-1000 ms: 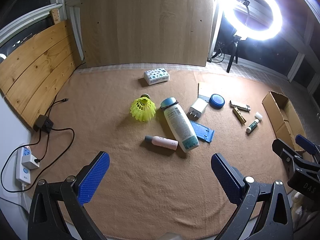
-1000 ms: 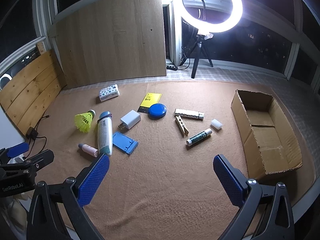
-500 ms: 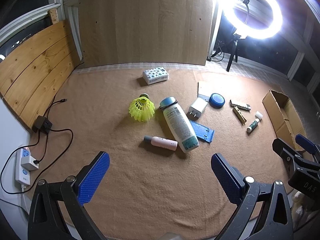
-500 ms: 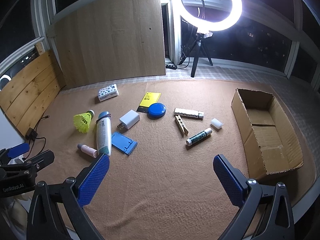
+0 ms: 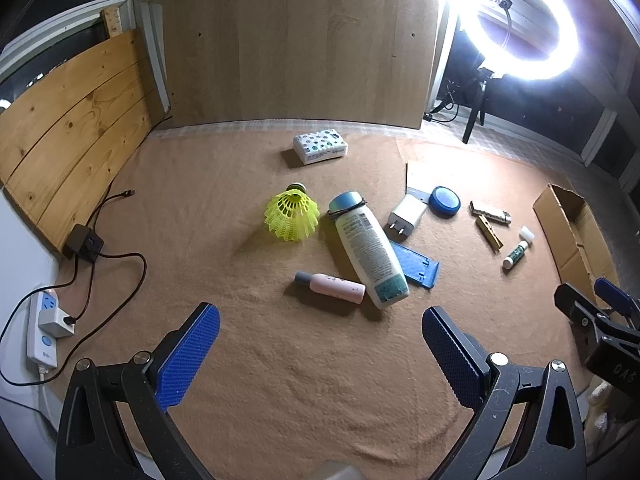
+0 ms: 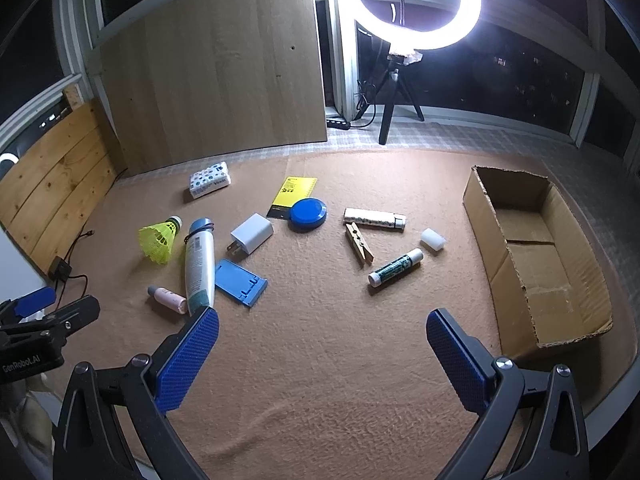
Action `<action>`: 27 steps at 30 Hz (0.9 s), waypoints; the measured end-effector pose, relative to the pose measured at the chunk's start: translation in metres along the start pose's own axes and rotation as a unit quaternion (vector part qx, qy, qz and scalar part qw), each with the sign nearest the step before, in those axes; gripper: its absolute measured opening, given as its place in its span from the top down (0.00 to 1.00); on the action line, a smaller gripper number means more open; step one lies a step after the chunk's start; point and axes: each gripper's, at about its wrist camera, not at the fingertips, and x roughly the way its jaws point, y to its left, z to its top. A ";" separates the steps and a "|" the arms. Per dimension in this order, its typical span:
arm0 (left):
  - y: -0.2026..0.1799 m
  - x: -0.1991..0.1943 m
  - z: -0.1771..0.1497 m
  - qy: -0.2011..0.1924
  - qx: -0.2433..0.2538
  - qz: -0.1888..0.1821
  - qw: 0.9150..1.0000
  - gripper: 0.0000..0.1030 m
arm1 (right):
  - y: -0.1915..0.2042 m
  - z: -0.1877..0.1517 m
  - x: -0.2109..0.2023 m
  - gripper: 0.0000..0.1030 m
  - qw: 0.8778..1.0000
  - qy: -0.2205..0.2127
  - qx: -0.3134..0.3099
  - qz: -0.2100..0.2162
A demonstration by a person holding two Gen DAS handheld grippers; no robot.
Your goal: Organize objects
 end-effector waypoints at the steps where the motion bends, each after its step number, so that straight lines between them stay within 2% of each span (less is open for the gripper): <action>1: 0.000 0.001 0.000 0.001 0.001 0.002 1.000 0.01 | -0.001 0.000 0.001 0.00 1.000 0.001 0.000 0.001; 13: 0.010 0.020 -0.001 0.017 -0.015 -0.001 1.000 0.01 | -0.025 0.003 0.009 0.01 1.000 0.010 0.014 0.001; 20: 0.016 0.030 0.000 0.024 -0.018 -0.002 1.000 0.01 | -0.045 0.008 0.019 0.12 0.999 0.021 0.032 -0.002; 27: 0.004 0.040 0.017 0.022 0.004 -0.017 1.000 0.04 | -0.064 0.016 0.031 0.23 0.998 0.034 0.051 0.003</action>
